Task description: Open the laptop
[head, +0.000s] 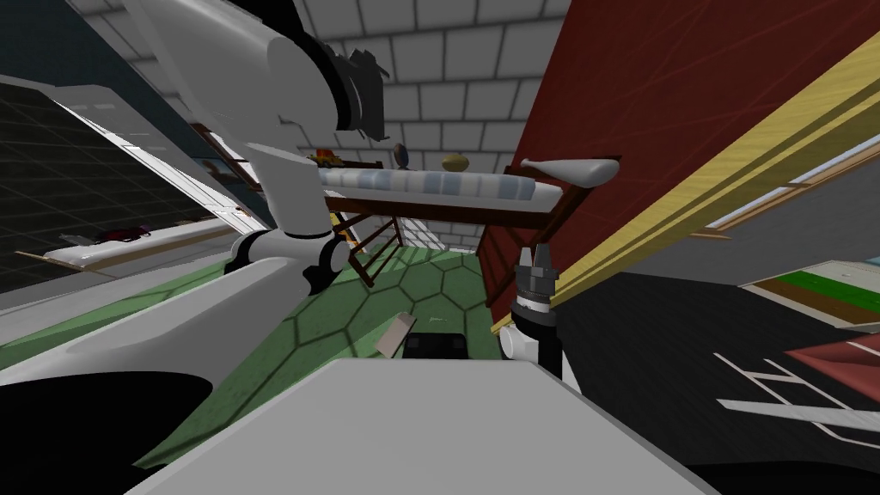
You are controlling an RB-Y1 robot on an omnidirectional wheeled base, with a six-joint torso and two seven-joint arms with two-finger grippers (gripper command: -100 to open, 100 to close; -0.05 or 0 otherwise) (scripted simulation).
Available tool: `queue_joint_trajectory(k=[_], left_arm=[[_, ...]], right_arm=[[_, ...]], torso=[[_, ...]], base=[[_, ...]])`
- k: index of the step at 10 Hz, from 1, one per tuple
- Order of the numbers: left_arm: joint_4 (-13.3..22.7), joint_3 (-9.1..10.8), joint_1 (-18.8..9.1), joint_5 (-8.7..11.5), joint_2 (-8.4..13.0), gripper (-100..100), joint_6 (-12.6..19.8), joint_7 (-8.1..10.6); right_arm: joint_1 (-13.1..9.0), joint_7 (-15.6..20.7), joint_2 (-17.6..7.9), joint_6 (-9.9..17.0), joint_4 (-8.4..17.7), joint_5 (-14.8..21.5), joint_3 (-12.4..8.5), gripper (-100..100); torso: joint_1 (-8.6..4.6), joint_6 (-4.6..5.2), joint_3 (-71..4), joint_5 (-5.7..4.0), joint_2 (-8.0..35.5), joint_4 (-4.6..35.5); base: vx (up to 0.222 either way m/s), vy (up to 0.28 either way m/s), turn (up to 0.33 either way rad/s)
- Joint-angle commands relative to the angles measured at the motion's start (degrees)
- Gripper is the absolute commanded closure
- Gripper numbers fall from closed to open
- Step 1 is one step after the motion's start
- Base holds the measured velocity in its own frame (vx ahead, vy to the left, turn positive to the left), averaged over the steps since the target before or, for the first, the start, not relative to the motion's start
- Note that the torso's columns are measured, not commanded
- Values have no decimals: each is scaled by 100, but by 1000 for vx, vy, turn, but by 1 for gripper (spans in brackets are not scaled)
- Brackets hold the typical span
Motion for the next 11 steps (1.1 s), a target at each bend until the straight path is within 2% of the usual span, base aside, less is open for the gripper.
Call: queue_joint_trajectory(k=[1, 2, 3, 4, 5, 6, 7, 8, 10, 11], left_arm=[[141, 64, -430, 65, 120, -100, 456, -117], [141, 64, -482, 65, 120, -100, 600, -117], [217, 93, -719, 83, 177, -100, 775, -186], [217, 93, -730, 83, 177, -100, 881, -186], [288, 121, -957, 96, 228, -100, 1082, -254], [288, 121, -958, 96, 228, -100, 1143, -254], [351, 148, -1165, 106, 273, -100, 1372, -318], [351, 148, -1165, 106, 273, -100, 1383, -318], [456, 195, -1518, 116, 345, -100, 1764, -439], [456, 195, -1518, 116, 345, -100, 1799, -439]], right_arm=[[0, 0, 0, 0, 0, 0, 0, 0], [0, 0, 0, 0, 0, 0, 0, 0], [0, 0, 0, 0, 0, 0, 0, 0], [0, 0, 0, 0, 0, 0, 0, 0], [0, 0, 0, 0, 0, 0, 0, 0], [0, 0, 0, 0, 0, 0, 0, 0], [0, 0, 0, 0, 0, 0, 0, 0], [0, 0, 0, 0, 0, 0, 0, 0], [0, 0, 0, 0, 0, 0, 0, 0], [0, 0, 0, 0, 0, 0, 0, 0]], torso=[[-7, 1, -1, -1, -2, -1], [-4, 0, -3, -1, -5, -1], [-5, 1, -4, 0, -6, -3], [-1, 0, -2, 0, -2, -1], [-6, 1, -1, -1, 0, -1], [-9, 1, 0, -3, 1, 0], [-9, 0, -2, -2, -2, -1], [-1, 0, -3, -1, -5, -1], [3, 0, -1, 1, -1, -1], [5, 0, -1, 1, -1, 0]], base=[[9, 66, 20], [9, 56, 7], [0, 66, 23], [-3, 52, 4], [-3, 44, -12], [2, 39, 10], [9, 53, 23], [7, 51, 14], [0, 68, 18], [4, 55, 17]])
